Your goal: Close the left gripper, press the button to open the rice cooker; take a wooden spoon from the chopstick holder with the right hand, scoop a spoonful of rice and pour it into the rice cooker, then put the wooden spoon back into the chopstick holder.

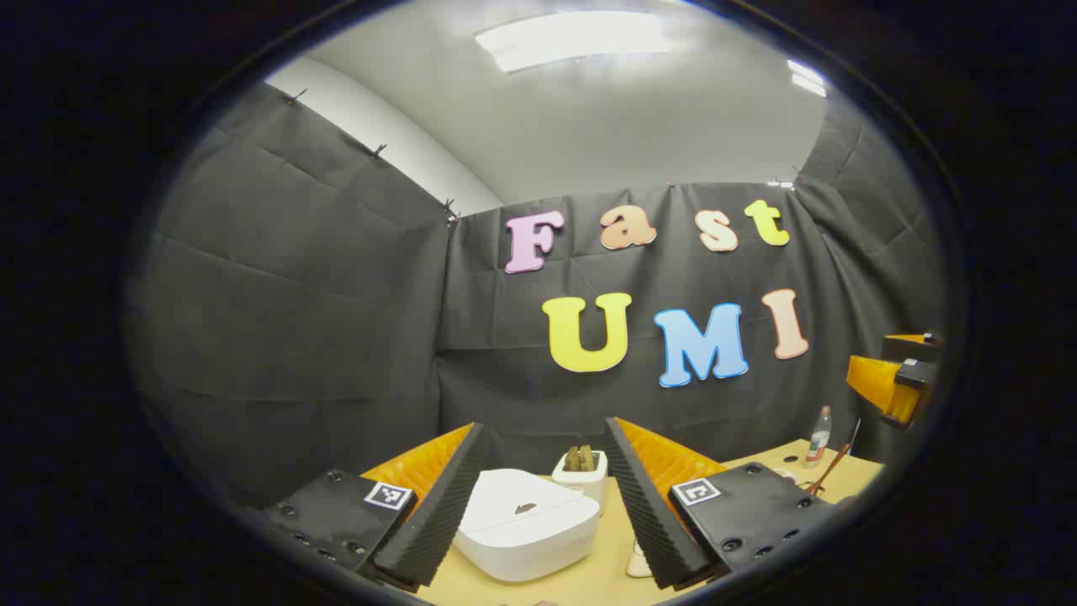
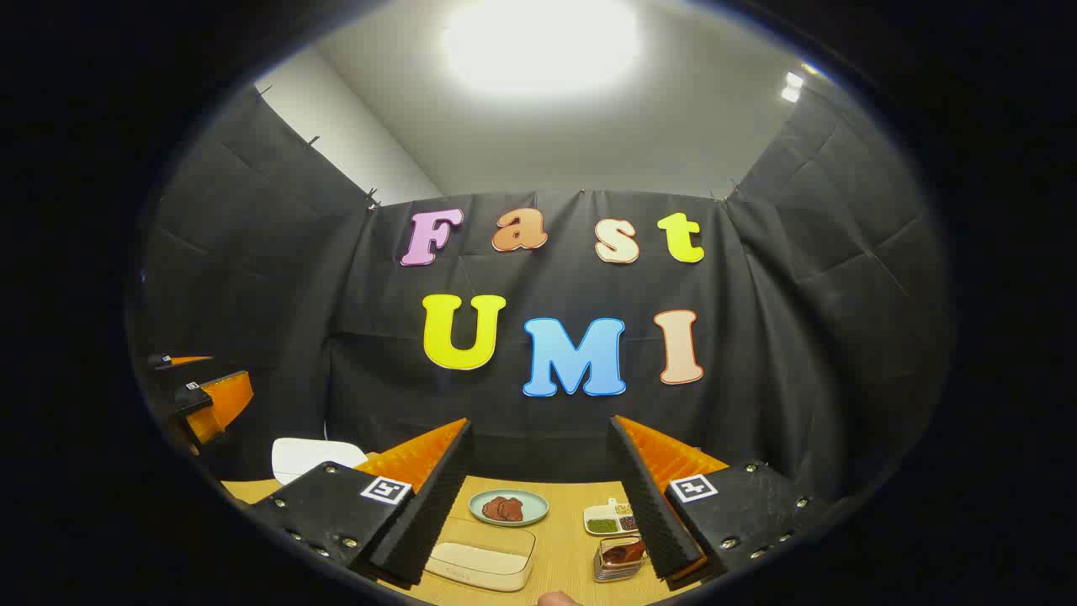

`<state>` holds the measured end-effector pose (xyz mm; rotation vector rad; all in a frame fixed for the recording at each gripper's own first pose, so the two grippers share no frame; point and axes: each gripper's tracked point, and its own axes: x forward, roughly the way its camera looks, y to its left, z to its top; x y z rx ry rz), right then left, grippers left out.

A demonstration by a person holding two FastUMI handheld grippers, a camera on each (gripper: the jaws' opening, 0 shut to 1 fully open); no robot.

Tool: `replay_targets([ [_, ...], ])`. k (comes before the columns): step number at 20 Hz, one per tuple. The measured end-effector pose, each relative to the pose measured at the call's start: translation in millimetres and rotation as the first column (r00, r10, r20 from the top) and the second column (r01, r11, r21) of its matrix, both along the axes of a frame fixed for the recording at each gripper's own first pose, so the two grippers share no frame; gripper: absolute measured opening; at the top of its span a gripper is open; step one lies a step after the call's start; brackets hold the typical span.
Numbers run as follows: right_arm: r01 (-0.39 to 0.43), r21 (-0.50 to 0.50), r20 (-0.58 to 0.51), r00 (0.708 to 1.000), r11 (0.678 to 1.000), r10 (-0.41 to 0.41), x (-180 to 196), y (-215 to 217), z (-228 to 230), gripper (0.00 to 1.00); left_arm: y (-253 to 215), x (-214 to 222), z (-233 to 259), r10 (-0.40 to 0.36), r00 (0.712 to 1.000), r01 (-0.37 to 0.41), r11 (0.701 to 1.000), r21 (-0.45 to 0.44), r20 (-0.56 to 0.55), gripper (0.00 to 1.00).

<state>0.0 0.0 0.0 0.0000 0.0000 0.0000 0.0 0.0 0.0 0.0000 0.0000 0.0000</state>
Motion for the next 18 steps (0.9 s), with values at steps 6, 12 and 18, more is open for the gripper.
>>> replay_targets([
  [6, 0.022, -0.012, -0.005, 1.000, 1.000, -0.022, -5.7, -12.1, -2.1, 0.96, -7.8, 2.8, -10.2, -0.007, 1.000, 0.007, 1.000, -0.013, -0.027, 0.99],
  [12, 0.047, -0.021, -0.005, 0.999, 0.999, -0.047, -12.8, -26.0, -2.3, 0.96, -14.6, 3.9, -8.3, -0.021, 0.999, 0.021, 1.000, 0.000, -0.027, 0.99],
  [18, 0.063, -0.025, -0.011, 0.998, 0.998, -0.063, -14.5, -31.2, -2.9, 0.95, -24.3, 5.2, -8.9, -0.053, 0.998, 0.053, 0.999, -0.004, -0.029, 0.96],
])
